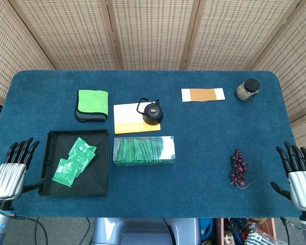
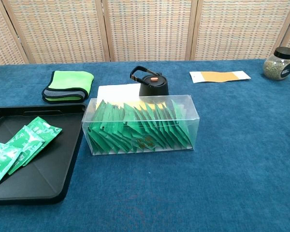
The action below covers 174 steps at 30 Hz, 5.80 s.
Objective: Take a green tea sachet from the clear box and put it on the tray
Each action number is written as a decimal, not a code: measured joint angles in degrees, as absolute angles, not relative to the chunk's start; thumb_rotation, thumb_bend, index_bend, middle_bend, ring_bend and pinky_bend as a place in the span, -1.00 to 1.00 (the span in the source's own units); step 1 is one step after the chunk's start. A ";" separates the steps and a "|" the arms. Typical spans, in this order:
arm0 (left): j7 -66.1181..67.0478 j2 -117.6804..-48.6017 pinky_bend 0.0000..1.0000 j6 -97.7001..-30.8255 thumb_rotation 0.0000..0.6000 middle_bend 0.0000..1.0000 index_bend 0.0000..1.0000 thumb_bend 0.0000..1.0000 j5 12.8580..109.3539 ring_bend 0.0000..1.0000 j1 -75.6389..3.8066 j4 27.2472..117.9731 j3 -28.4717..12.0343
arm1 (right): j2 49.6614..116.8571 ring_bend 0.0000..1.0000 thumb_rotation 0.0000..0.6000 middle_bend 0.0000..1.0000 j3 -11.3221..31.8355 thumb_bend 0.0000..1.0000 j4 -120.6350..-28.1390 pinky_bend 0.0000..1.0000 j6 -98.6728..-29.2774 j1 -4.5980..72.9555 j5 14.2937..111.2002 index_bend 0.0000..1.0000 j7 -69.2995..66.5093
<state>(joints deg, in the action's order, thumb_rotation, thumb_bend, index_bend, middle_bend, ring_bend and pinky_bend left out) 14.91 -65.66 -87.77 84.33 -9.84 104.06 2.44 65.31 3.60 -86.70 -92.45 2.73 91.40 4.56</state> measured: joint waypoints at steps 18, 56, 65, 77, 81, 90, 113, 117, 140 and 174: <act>8.32 -67.47 -1.00 -78.53 1.00 -1.00 -1.00 -0.89 88.06 -1.00 -16.69 100.77 -0.86 | 64.56 -1.00 1.00 -1.00 3.83 -1.00 -88.01 -1.00 -91.47 2.75 90.41 -1.00 3.28; 12.91 -85.63 -1.00 -44.60 1.00 -1.00 -1.00 -0.89 68.57 -1.00 -48.24 91.49 -13.85 | 63.84 -1.00 1.00 -1.00 5.32 -1.00 -87.00 -1.00 -87.89 3.39 85.72 -1.00 0.20; 14.49 -87.84 -1.00 -43.80 1.00 -1.00 -1.00 -0.89 65.30 -1.00 -50.45 89.34 -13.82 | 63.63 -1.00 1.00 -1.00 5.25 -1.00 -87.11 -1.00 -87.26 3.52 85.45 -1.00 -0.22; 16.35 -90.05 -1.00 -43.46 1.00 -1.00 -0.90 -0.57 61.88 -1.00 -52.62 86.78 -12.91 | 63.35 -1.00 1.00 -1.00 5.28 -1.00 -87.03 -1.00 -86.68 3.66 85.16 -1.00 -1.12; 15.79 -89.91 -1.00 -43.54 1.00 -1.00 -0.82 -0.28 61.86 -1.00 -52.81 86.91 -12.84 | 63.36 -1.00 1.00 -1.00 5.33 -1.00 -86.96 -1.00 -86.73 3.61 85.03 -1.00 -1.28; 13.29 -88.05 -1.00 -43.99 1.00 -1.00 -0.74 -0.27 63.20 -1.00 -52.97 87.77 -13.33 | 63.49 -1.00 1.00 -1.00 5.15 -1.00 -87.07 -1.00 -86.39 3.71 85.10 -1.00 -1.13; 7.78 -81.96 -1.00 -41.61 1.00 -1.00 -0.65 -0.25 59.43 -1.00 -54.27 89.58 -16.18 | 63.60 -1.00 1.00 -1.00 5.11 -1.00 -87.27 -1.00 -85.67 3.94 84.71 -1.00 -0.87; 7.75 -82.28 -1.00 -43.11 1.00 -1.00 -0.65 -0.25 59.06 -1.00 -54.70 88.14 -17.08 | 63.52 -1.00 1.00 -1.00 5.13 -1.00 -87.29 -1.00 -85.68 3.91 84.68 -1.00 -1.16; 11.39 -86.73 -1.00 -40.68 1.00 -1.00 -0.65 -0.20 47.71 -1.00 -60.10 72.74 -18.09 | 64.13 -1.00 1.00 -1.00 5.26 -1.00 -86.60 -1.00 -83.74 4.56 83.22 -1.00 -0.41; 8.38 -89.43 -1.00 -42.43 1.00 -1.00 -0.24 -0.20 72.10 -1.00 -59.85 79.51 -11.32 | 63.44 -1.00 1.00 -1.00 5.34 -1.00 -86.66 -1.00 -83.49 4.45 82.74 -1.00 -2.13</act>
<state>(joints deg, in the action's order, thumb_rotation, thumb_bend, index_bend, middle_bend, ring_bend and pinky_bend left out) 8.38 -89.43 -42.43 72.10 -59.85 79.51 -11.32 63.44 5.34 -86.66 -83.49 4.45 82.74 -2.13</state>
